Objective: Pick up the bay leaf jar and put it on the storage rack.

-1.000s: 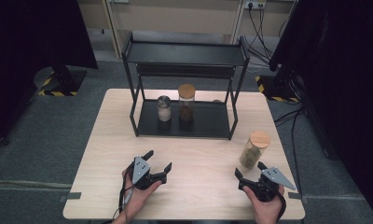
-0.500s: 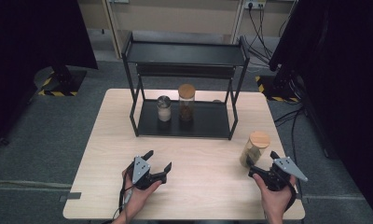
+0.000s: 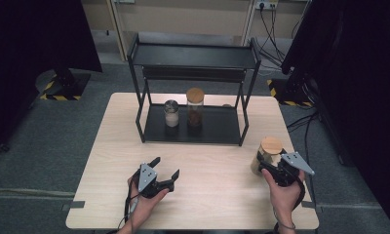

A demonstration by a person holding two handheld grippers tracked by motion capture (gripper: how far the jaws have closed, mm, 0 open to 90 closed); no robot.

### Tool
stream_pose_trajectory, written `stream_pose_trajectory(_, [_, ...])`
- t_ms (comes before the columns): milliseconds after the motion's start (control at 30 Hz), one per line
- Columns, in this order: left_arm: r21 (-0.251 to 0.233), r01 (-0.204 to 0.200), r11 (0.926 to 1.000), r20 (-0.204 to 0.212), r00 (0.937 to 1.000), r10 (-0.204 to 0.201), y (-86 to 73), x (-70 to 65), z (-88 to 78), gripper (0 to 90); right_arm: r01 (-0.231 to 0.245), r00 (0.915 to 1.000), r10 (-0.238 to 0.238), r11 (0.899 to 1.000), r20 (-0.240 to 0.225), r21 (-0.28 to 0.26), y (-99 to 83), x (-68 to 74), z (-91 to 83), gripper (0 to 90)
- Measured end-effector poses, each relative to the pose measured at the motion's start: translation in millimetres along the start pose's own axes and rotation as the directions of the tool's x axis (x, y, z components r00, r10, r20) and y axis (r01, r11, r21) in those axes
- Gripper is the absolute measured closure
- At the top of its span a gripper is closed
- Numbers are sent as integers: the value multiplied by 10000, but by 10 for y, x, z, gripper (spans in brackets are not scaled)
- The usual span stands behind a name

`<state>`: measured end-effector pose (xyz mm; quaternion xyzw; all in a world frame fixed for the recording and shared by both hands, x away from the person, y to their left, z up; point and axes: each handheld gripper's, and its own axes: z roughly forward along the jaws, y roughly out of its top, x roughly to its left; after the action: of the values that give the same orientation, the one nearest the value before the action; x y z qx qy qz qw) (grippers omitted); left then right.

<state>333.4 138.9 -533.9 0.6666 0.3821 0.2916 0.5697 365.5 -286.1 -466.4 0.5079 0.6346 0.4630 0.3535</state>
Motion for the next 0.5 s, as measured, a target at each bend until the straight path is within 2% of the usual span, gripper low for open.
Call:
stream_pose_trajectory(100, [10,3,10000,-3,10000,-3,0,1,1,130,34,10000,-33,10000,-84,59,-8,-3,38,185])
stream_pose_trajectory(167, [12,12,10000,-6,10000,-12,0,2,0,130,66,9999,-66,10000,-151,30,-17,-2,57,241])
stream_pose_trajectory(500, [1,38,10000,-6,10000,-38,0,4,1,130,202,9997,-202,9998,-124,28,-15,11,43,251])
